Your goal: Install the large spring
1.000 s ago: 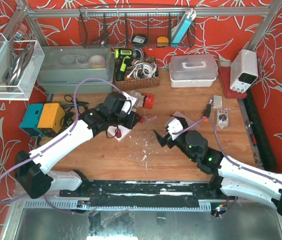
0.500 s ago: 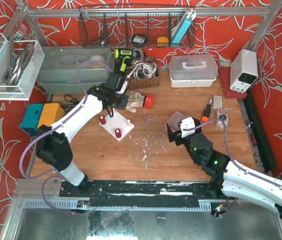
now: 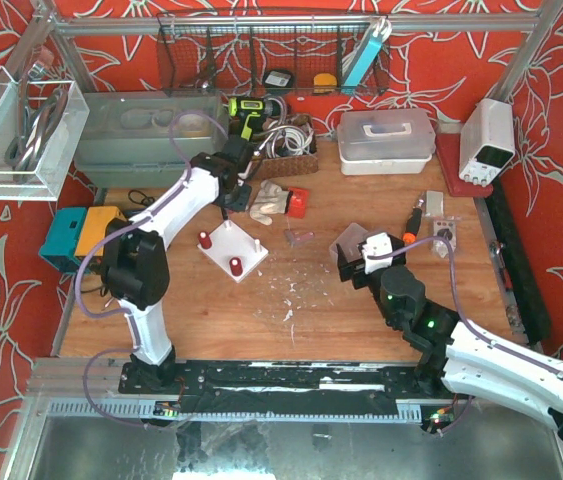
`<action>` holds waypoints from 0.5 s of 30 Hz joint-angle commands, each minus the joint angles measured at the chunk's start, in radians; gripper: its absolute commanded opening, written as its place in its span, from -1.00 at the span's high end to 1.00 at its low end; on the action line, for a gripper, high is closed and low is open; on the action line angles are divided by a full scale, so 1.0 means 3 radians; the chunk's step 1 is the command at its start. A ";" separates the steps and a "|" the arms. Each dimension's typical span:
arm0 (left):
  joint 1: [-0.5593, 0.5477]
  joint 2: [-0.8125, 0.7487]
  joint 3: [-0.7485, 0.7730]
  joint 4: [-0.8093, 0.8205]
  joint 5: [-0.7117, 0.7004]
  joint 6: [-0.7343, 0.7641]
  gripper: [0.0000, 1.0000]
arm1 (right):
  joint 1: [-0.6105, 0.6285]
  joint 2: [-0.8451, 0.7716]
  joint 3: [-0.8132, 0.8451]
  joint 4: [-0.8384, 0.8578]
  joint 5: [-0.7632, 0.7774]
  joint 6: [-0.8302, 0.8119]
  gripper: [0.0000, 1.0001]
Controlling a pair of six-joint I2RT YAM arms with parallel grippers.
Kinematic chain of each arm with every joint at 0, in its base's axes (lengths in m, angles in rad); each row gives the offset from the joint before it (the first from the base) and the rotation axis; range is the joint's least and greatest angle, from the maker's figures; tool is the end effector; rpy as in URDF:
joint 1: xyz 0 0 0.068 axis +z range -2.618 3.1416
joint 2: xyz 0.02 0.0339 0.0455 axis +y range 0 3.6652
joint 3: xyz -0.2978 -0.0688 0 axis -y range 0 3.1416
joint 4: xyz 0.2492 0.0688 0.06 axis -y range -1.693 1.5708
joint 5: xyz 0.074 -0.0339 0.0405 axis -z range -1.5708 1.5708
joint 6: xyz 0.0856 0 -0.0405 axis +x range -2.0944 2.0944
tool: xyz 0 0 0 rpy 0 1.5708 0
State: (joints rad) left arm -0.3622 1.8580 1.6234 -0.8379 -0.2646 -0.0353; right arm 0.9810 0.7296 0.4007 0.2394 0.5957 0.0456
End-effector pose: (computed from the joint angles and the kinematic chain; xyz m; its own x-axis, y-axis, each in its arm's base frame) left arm 0.4152 -0.1334 0.2620 -0.8288 0.2776 -0.4857 0.1960 0.9573 0.2127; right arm 0.1498 0.1374 0.2753 -0.0669 -0.0320 -0.9972 -0.3744 0.9272 -0.0047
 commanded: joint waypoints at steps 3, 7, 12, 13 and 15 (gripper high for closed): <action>0.0158 -0.0001 0.0045 -0.0113 0.0054 0.0075 1.00 | -0.0028 -0.0021 -0.0042 0.0046 0.0064 0.0059 -0.98; 0.0173 0.0008 0.0013 -0.0111 0.0102 0.0079 1.00 | -0.0033 -0.0008 -0.0037 0.0048 0.0052 0.0061 -0.98; 0.0195 -0.0006 -0.0084 -0.0060 0.0217 0.0079 1.00 | -0.0038 -0.0018 -0.0037 0.0041 0.0053 0.0053 -0.98; 0.0195 -0.0008 -0.0099 -0.0060 0.0220 0.0077 1.00 | -0.0038 -0.0017 -0.0041 0.0044 0.0053 0.0054 -0.98; 0.0195 -0.0011 -0.0129 -0.0062 0.0228 0.0082 1.00 | -0.0038 -0.0006 -0.0040 0.0046 0.0054 0.0055 -0.98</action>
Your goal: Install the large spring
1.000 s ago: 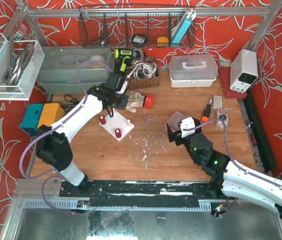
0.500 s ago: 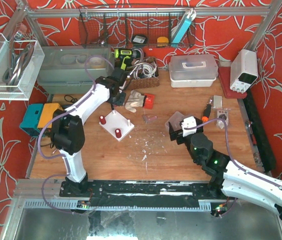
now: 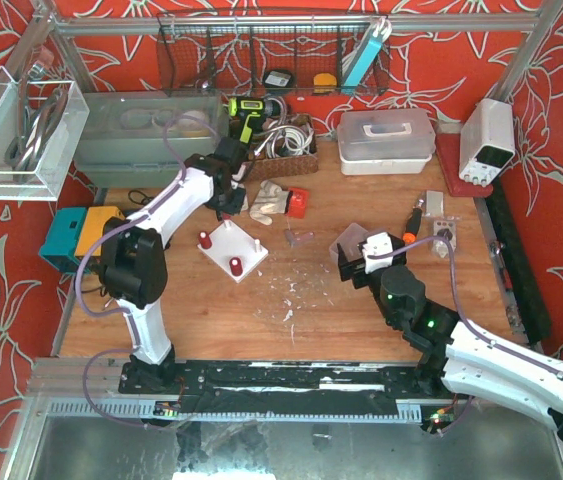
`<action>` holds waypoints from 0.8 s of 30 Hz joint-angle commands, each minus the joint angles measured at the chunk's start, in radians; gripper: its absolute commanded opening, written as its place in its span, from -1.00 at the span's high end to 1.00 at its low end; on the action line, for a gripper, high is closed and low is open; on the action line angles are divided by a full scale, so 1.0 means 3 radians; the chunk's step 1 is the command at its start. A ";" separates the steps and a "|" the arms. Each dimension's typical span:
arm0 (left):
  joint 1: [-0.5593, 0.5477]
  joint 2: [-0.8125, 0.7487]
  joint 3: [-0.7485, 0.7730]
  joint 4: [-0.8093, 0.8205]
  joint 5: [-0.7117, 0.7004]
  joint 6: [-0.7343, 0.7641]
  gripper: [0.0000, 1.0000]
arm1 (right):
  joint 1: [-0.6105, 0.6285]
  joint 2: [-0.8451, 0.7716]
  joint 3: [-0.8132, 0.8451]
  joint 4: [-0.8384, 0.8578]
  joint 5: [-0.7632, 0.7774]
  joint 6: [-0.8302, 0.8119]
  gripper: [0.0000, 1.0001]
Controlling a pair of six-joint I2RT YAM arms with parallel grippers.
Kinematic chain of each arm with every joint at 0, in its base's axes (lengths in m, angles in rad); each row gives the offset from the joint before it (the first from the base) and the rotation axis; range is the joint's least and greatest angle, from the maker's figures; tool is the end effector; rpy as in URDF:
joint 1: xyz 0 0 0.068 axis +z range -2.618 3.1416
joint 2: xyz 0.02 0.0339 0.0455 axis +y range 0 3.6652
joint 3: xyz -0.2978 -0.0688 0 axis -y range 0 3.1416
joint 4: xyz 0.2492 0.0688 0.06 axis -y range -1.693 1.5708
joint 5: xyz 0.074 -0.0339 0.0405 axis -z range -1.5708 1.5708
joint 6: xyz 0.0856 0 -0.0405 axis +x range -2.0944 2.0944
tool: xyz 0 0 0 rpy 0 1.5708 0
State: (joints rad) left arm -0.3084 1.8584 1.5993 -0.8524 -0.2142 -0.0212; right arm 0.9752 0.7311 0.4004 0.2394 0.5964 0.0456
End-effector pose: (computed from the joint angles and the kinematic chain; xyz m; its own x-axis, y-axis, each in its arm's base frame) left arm 0.4158 -0.1134 0.2519 -0.8583 0.2517 -0.4473 0.1887 0.9652 0.1811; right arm 0.1507 0.1367 0.2750 -0.0680 -0.0331 -0.9971 -0.3684 0.9296 -0.0058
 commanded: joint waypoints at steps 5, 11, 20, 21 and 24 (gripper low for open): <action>0.0017 -0.0019 -0.0104 -0.0001 0.0025 0.0037 1.00 | -0.0020 -0.0013 -0.0031 0.0037 0.0030 0.0068 -0.98; 0.0031 0.0056 -0.0121 0.0093 -0.0041 0.0050 0.92 | -0.0027 -0.0044 -0.0043 0.0030 0.0032 0.0073 -0.98; 0.0036 0.0107 -0.0141 0.0167 0.0016 0.0055 0.51 | -0.0039 -0.0011 -0.0046 0.0047 0.0008 0.0075 -0.98; 0.0036 0.0110 -0.0146 0.0172 0.0014 0.0059 0.44 | -0.0038 -0.0007 -0.0046 0.0046 0.0007 0.0077 -0.98; 0.0036 0.0110 -0.0158 0.0189 0.0025 0.0065 0.19 | -0.0039 -0.0006 -0.0046 0.0046 0.0006 0.0076 -0.98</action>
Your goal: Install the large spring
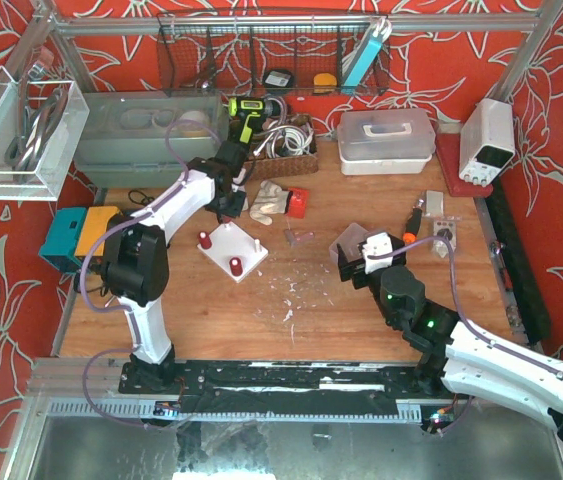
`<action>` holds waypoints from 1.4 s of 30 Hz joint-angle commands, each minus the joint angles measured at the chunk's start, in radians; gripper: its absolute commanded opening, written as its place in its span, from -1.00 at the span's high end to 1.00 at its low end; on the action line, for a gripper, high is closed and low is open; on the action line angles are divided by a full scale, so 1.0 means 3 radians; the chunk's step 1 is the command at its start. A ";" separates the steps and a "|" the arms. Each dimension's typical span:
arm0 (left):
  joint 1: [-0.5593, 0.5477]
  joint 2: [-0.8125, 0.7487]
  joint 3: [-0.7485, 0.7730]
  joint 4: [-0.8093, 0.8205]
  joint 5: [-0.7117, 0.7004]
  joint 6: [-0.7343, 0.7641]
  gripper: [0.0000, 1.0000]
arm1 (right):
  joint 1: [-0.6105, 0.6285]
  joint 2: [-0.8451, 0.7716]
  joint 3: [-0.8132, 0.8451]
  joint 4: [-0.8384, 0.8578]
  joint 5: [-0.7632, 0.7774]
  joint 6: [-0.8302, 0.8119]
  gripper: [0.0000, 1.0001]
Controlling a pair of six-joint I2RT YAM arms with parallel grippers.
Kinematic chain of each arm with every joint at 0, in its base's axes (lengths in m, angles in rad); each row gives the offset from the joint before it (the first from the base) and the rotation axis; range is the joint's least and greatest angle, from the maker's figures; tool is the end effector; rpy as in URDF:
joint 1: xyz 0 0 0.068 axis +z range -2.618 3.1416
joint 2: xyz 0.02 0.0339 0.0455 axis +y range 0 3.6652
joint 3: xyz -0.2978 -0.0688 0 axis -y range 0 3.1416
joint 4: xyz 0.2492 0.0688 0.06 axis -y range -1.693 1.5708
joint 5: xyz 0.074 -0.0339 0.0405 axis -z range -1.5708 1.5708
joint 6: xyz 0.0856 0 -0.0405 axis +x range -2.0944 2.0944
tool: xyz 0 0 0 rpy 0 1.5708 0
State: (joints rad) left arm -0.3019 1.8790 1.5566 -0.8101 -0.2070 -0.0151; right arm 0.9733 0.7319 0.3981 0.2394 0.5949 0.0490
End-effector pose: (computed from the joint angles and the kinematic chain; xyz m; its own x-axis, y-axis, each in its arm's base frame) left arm 0.4183 -0.1118 0.2324 -0.8676 0.2547 -0.4272 0.1946 0.9643 0.1797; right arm 0.1509 0.1366 0.2739 -0.0711 -0.0324 -0.9969 -0.3678 0.9299 -0.0040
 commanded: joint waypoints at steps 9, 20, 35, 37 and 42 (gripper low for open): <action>0.0017 -0.0121 -0.0026 0.0127 0.0124 0.0002 -0.34 | -0.0043 -0.0009 -0.0033 0.0023 0.0035 0.0068 -0.98; 0.0017 -0.1467 -0.1164 0.1510 0.1445 -0.0557 -1.00 | -0.0195 0.0180 0.0400 -0.0833 0.0233 0.0768 -0.98; -0.0566 -0.2893 -0.3184 0.3743 0.1802 -0.1348 -1.00 | -0.0753 0.0424 0.1011 -0.2661 -0.0154 0.2283 -0.93; -0.0646 -0.2935 -0.3390 0.3971 0.1773 -0.1381 -1.00 | -0.0801 0.0617 0.1217 -0.2937 -0.0162 0.2564 -0.92; -0.0895 -0.2924 -0.3626 0.4159 0.1531 -0.1191 -1.00 | -0.0876 0.1178 0.1641 -0.3571 -0.0161 0.3152 -0.74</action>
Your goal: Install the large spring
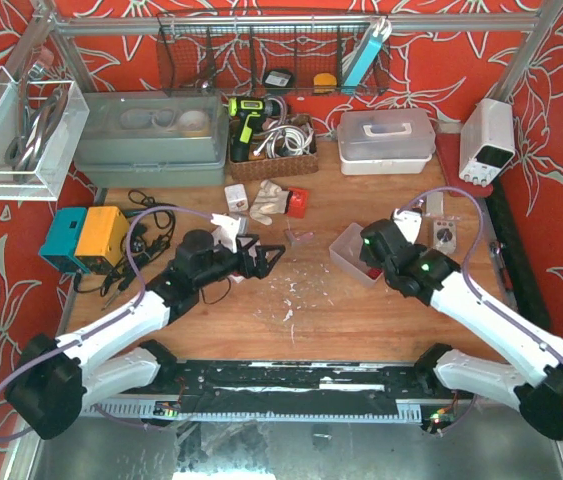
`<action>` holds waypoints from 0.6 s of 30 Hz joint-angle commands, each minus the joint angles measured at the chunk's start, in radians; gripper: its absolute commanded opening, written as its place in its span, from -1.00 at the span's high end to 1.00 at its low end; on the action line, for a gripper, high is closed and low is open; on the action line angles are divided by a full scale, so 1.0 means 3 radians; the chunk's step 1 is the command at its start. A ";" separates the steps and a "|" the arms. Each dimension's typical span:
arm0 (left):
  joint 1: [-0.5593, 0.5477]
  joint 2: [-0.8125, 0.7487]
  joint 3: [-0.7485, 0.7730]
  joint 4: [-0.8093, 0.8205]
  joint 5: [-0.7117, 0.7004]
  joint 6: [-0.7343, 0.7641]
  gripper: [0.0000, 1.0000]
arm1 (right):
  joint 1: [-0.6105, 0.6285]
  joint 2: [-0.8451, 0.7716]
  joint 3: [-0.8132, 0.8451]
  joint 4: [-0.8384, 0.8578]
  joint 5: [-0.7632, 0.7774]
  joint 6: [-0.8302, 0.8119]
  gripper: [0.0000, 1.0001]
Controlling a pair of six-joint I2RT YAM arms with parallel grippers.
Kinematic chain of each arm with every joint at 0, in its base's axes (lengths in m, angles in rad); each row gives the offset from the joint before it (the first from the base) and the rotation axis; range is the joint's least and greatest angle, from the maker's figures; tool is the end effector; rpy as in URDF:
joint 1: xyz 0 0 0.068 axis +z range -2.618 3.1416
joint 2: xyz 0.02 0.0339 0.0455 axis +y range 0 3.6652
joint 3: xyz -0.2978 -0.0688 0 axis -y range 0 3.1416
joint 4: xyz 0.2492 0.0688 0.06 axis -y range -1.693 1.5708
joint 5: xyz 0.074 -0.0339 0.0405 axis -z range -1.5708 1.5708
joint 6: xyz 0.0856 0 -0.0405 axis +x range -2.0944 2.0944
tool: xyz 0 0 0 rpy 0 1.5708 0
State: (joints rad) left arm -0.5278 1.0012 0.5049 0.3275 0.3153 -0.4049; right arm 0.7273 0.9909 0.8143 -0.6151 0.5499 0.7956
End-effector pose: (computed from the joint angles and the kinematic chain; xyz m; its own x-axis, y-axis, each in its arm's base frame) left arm 0.2115 -0.1540 0.2723 -0.4261 -0.1851 -0.8856 0.6257 0.6467 -0.4362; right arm 0.1911 0.1102 0.2733 -0.5809 0.2982 -0.7574 0.1749 0.9545 0.2416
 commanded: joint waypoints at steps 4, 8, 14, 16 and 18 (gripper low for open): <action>-0.0247 0.0011 -0.0161 0.0451 -0.0178 0.0186 -1.00 | -0.0087 0.0681 0.0453 -0.0889 -0.0043 0.0896 -0.50; -0.0324 -0.0133 -0.0241 0.0489 -0.0299 0.0290 -1.00 | -0.0109 0.0894 0.0489 -0.0835 -0.0130 0.1028 -0.39; -0.0350 -0.0200 -0.0286 0.0463 -0.0464 0.0373 -1.00 | -0.0164 0.1263 0.0674 -0.0840 -0.0140 0.1164 -0.17; -0.0358 -0.0223 -0.0281 0.0444 -0.0472 0.0379 -1.00 | -0.0169 0.1392 0.0752 -0.0867 -0.0193 0.1234 -0.17; -0.0370 -0.0268 -0.0281 0.0429 -0.0495 0.0385 -1.00 | -0.0174 0.1521 0.0835 -0.0922 -0.0230 0.1297 -0.18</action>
State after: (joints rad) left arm -0.6292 0.9512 0.4225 0.4347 0.2024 -0.3168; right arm 0.6827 1.3933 1.0111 -0.8364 0.4950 1.1126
